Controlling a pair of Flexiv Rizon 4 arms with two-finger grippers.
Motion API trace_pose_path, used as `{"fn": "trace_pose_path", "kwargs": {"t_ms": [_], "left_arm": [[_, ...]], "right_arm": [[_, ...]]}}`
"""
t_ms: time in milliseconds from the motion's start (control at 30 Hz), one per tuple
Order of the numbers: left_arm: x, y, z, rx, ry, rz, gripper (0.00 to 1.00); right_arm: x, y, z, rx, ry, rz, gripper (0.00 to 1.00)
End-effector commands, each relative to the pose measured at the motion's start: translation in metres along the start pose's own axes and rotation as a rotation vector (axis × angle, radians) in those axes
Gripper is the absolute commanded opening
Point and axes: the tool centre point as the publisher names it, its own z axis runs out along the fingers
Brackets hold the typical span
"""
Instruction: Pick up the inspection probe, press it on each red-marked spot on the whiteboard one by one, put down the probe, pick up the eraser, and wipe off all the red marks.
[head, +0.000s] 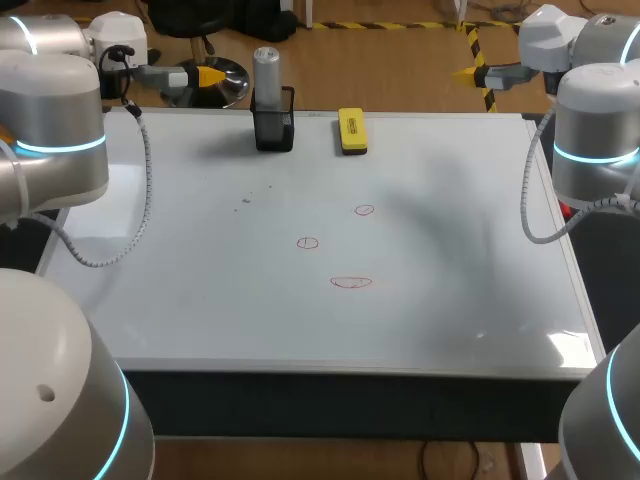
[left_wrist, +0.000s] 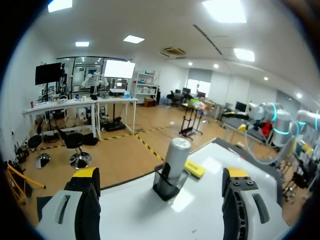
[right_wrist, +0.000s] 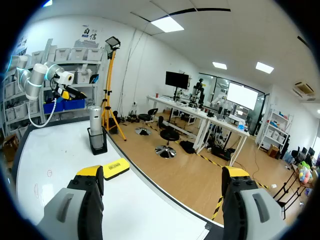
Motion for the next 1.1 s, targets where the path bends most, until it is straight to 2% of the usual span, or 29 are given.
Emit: {"fn": "trace_pose_path", "kwargs": {"t_ms": [33,200,267,467,833,1100], "left_arm": [[-0.005,-0.008,0.013,-0.006,0.093,0.058,1.0],[-0.005,-0.022,0.028,0.035,0.21,0.138,1.0],[-0.004,-0.027,0.034,0.063,0.28,0.175,1.0],[-0.002,-0.037,0.052,0.108,0.424,0.226,1.0],[0.014,-0.056,0.086,0.232,0.589,0.267,1.0],[0.032,-0.054,0.104,0.267,0.671,0.263,1.0]], "right_arm": [[-0.001,0.0,0.0,0.002,0.001,0.0,1.0],[-0.001,0.0,0.0,0.002,0.001,0.0,1.0],[-0.001,0.0,0.0,0.002,0.001,0.0,1.0],[-0.001,0.0,0.0,0.002,0.001,0.0,1.0],[-0.001,0.0,0.0,0.002,0.001,0.0,1.0],[-0.001,0.0,0.0,0.002,0.001,0.0,1.0]]}}
